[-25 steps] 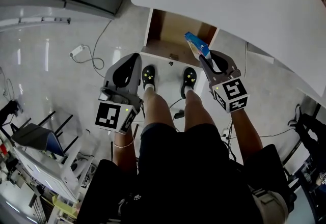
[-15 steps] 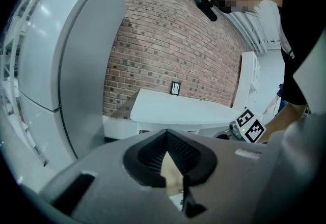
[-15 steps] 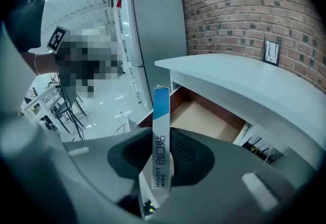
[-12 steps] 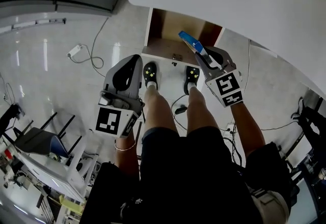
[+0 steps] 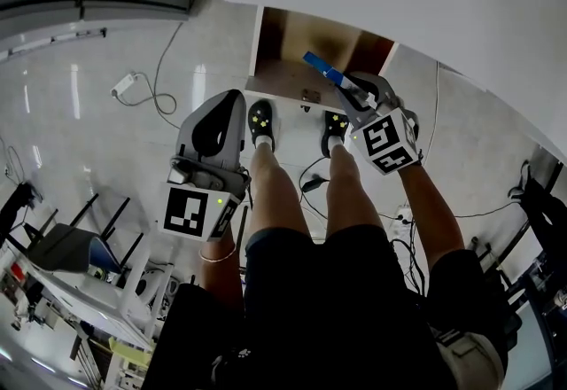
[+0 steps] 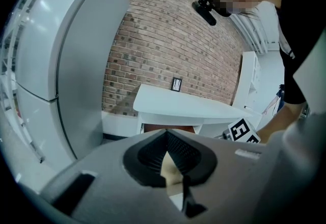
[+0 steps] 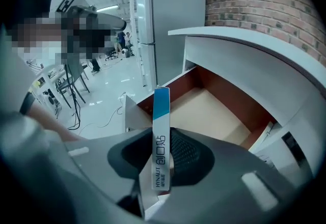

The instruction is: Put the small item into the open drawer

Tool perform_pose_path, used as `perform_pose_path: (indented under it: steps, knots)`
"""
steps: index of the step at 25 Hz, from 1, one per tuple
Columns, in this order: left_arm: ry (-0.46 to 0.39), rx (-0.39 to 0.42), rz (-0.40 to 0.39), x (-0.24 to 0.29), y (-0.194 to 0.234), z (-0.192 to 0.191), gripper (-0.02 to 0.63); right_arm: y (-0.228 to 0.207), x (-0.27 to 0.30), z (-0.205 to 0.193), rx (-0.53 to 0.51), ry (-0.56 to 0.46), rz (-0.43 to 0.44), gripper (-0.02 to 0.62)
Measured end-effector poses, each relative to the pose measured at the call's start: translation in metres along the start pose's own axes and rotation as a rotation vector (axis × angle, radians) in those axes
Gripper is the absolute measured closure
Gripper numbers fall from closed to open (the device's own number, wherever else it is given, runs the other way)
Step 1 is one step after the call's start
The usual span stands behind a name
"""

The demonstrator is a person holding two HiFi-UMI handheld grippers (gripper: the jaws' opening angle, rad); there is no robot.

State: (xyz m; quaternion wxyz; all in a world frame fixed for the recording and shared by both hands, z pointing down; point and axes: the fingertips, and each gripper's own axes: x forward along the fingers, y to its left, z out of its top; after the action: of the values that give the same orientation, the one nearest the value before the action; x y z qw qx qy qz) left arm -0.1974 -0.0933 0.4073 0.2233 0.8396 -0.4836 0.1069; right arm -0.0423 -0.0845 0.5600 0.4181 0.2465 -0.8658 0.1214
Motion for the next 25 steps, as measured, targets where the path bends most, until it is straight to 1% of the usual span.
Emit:
perform_pose_path:
  steps: [8,16,19,21,25]
  knots:
    - [0.008,-0.015,-0.005,0.004,0.001,-0.007,0.614,0.005,0.019,-0.012,-0.048,0.061,0.024,0.493]
    - [0.01,-0.03,0.001,0.004,0.006,-0.011,0.614,0.012,0.045,-0.023,-0.129,0.126,0.066,0.492]
    - [0.014,-0.027,-0.001,0.004,0.007,-0.011,0.614,0.015,0.052,-0.028,-0.18,0.149,0.084,0.492]
    - [0.016,-0.024,0.003,0.004,0.008,-0.012,0.614,0.017,0.057,-0.032,-0.204,0.16,0.088,0.493]
    - [0.007,-0.038,0.022,0.002,0.011,-0.012,0.614,0.018,0.063,-0.038,-0.217,0.181,0.093,0.492]
